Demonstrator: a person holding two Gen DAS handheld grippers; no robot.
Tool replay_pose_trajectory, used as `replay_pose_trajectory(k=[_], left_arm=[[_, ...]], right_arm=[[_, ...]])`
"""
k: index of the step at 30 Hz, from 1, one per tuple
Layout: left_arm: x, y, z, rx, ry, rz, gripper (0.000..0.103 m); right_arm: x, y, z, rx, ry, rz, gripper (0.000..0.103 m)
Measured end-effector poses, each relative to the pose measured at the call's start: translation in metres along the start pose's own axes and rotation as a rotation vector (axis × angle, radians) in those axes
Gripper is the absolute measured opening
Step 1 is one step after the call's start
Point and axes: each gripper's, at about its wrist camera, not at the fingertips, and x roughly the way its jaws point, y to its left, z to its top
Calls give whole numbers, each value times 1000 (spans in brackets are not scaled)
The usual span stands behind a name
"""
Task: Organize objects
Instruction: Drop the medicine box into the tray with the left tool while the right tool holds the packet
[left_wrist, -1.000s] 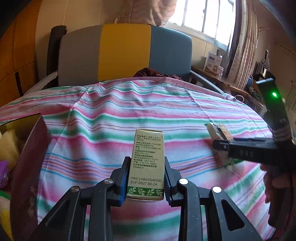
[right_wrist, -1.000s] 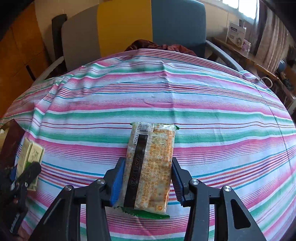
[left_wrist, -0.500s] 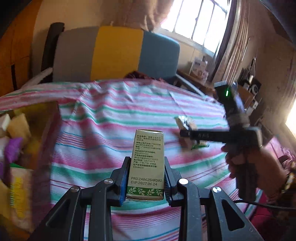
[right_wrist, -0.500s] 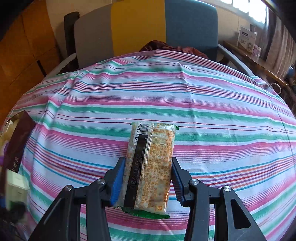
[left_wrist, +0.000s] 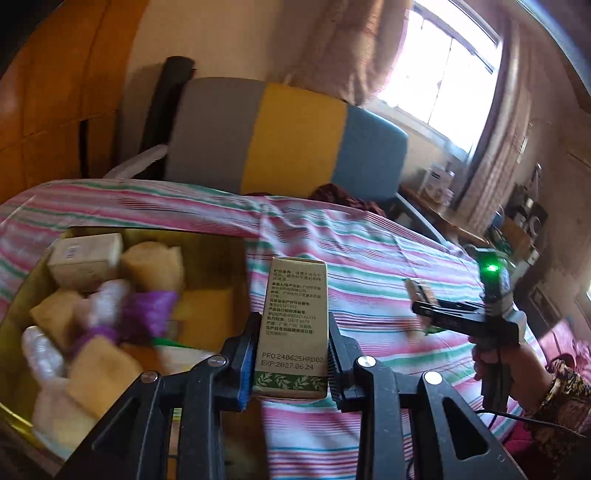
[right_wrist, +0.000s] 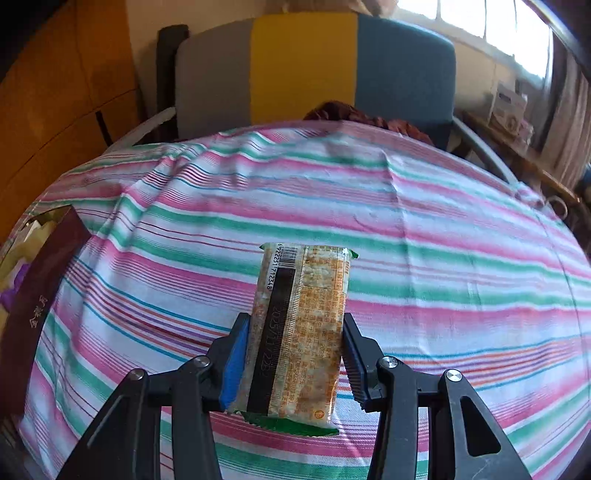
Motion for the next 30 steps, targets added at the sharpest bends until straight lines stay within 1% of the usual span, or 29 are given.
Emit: replay_pose_trajectory(k=[2,5,8,9,10,11,12,13,15,17,19,20,22,23,24,26,28,30], left_arm=[[-6,14,1,-11,-7,22,31],[-4,35,5,-17,21,68,31],[5,58,10,-62,55,76,31],[14,62,13,-62,86,87,31],[23,66,14,-59,128,85,31],[26,68,14,-58,140,89,31],[32,71,14,-53,153,113,31],[39,74,13,-42,183,141,31],[49,78,10,-43,222,141,31],[53,79,8,-27,230,151,31],[54,78,10,0,217,184,31],[55,79,10,7,217,197,32],[62,82,11,16,232,249,40],[64,84,11,13,238,255,42],[63,86,10,-2,234,247,43],[56,86,10,-27,202,199,46],[44,84,6,-54,162,107,58],[37,80,3,-54,137,33,61]], right_arm=[[-1,4,-1,-6,-4,8,48],[2,8,-2,-1,9,22,48],[6,12,-5,-7,27,21,48],[6,13,-6,-12,28,20,48],[6,13,-7,-16,27,19,48],[6,14,-7,-17,24,19,48],[5,15,-8,-17,21,20,48],[5,15,-8,-17,18,23,48],[3,17,-7,-23,10,20,48],[3,18,-7,-32,5,17,48],[3,19,-7,-37,3,14,48],[4,19,-7,-38,3,15,48],[3,20,-7,-37,2,14,48],[4,19,-7,-37,3,15,48],[3,19,-7,-38,3,15,48],[3,19,-7,-37,-1,11,48],[2,18,-6,-33,-6,17,48],[2,18,-6,-31,-8,19,48]])
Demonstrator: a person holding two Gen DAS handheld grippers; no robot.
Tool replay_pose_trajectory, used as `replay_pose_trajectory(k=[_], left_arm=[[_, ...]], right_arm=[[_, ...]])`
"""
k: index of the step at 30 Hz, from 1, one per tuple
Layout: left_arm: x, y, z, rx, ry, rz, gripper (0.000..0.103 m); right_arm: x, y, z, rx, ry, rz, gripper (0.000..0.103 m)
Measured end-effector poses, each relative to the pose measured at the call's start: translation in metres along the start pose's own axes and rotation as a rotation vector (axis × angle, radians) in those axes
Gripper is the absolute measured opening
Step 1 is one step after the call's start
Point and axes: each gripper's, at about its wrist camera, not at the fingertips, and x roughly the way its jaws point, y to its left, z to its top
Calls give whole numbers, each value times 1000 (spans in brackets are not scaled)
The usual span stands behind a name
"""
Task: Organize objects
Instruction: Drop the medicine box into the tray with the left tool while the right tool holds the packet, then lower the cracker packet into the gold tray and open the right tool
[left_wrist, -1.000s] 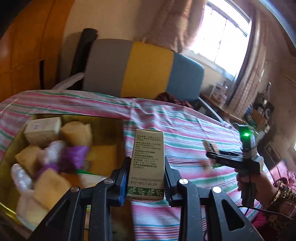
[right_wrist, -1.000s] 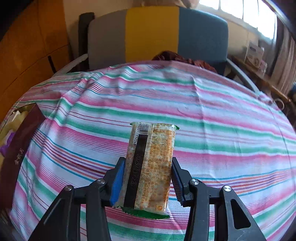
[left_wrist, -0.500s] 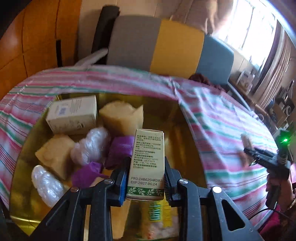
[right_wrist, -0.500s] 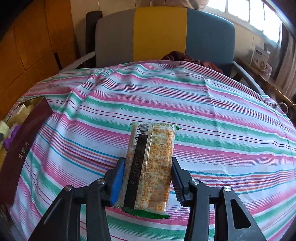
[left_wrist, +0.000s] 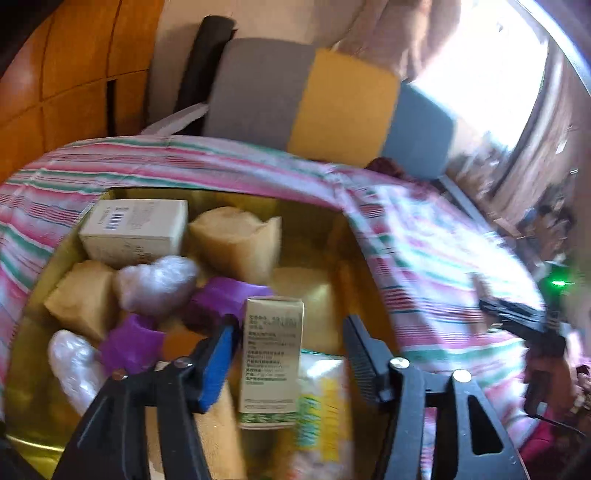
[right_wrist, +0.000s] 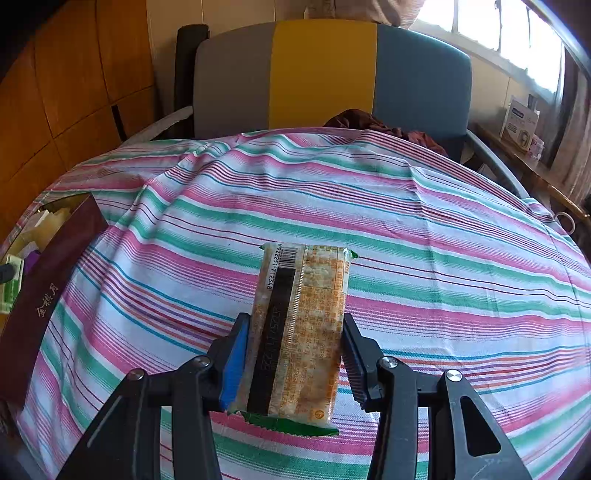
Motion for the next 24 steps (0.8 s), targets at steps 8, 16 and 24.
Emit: replay_pose_trajectory(k=[8,16,24], left_arm=[[-8,2,-2,-29,-35,30,62],[-40,9,-3,-43,-149,67,64],[-42,0,-17,27,-133,25,64]], right_arm=[[-6,0,3,1,-29,6,48],[-22,19,16,-6,-44,59,48],[-32,95,29,20,-21,247,48]])
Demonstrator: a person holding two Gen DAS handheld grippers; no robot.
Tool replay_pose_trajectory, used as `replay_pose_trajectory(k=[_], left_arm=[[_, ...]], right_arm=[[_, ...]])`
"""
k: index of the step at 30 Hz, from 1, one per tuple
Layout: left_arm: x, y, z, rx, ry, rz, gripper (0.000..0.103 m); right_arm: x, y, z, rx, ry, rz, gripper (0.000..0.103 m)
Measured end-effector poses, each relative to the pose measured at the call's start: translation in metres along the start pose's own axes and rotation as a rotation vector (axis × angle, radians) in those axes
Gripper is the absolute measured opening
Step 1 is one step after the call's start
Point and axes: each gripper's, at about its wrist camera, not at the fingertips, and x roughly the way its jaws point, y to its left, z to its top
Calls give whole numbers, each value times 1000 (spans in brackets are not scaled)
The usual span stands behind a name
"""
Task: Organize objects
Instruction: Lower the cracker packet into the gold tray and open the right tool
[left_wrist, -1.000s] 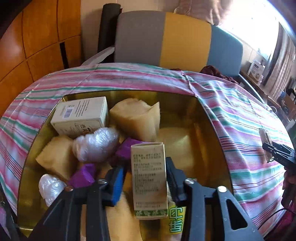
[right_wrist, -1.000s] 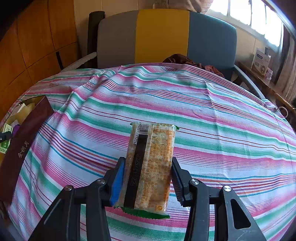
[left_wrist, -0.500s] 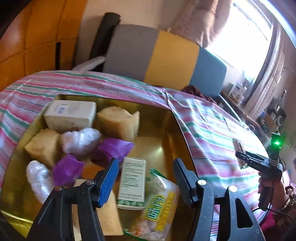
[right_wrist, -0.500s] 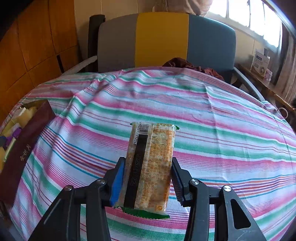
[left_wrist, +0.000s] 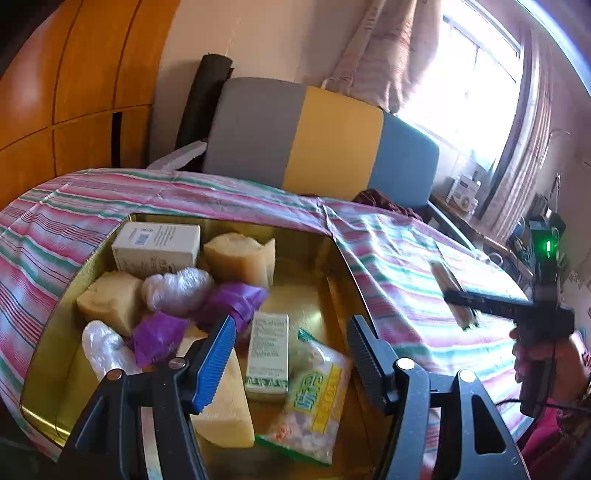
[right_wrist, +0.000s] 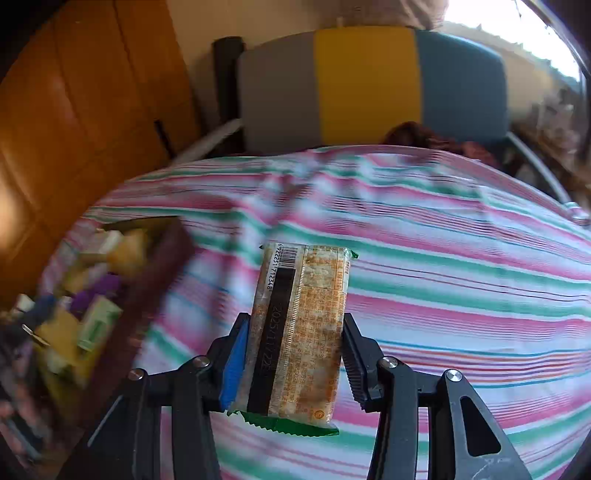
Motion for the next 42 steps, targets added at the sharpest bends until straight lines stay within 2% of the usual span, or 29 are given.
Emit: replay_pose_trajectory(k=[5,9,15,23,29,37,42], left_arm=[[-7,10,-3,-22,0,-2,64],[-14,21,-2,-45,-9,25,64],[-22,37,-4,-71,-16,76,64],[-26,57,-4,-139,-12,115,64],[-26,64,-3,-179,5,131,64],[-25,65,-5,-191,14,138,64],[-25,67,-5,-200,21,137,64]], right_arm=[[7,69,18,-49,-35,91,48],[21,113,28,-51,-38,143,48],[54,159,33,-86,-2,106,48],[93,171,31,-105,68,-1,48],[104,174,28,-150,88,-94,48],[105,173,27,-155,81,-100,49],[103,176,26,-171,73,-101,55]])
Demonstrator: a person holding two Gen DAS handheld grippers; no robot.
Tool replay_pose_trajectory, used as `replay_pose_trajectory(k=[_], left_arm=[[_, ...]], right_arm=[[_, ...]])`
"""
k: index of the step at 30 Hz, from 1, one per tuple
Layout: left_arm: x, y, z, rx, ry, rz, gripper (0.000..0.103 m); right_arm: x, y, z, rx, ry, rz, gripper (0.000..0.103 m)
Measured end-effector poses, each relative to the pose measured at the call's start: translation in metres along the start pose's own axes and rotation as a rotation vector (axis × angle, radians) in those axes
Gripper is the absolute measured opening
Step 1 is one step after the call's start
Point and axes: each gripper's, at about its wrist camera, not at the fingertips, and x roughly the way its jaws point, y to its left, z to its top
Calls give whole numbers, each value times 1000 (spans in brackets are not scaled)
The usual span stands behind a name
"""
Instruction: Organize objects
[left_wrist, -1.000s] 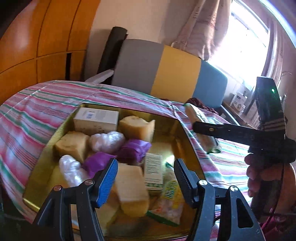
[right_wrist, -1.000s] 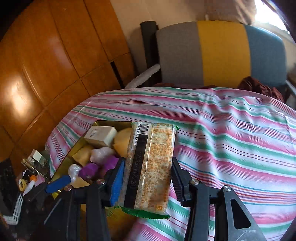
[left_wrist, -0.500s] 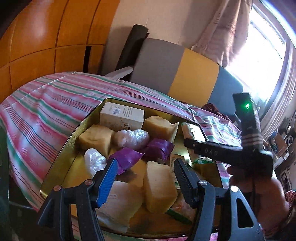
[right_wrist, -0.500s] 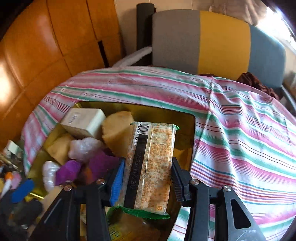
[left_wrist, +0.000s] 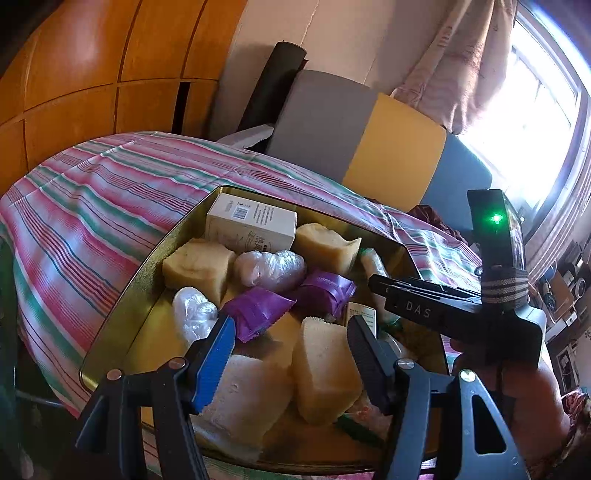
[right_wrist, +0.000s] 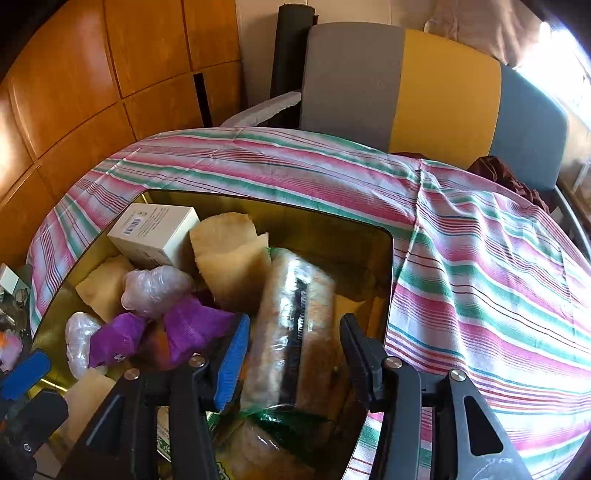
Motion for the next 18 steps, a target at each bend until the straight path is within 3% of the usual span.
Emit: replay_pose_trajectory(k=[11,18], left_arm=[[-3,5,4,-24,6,40,64],[-5,11,6,-32,21,75,64]], right_arm=[[-18,4,-8,7,-19,39,60],[-44,12,-12,23,-62,79,69]])
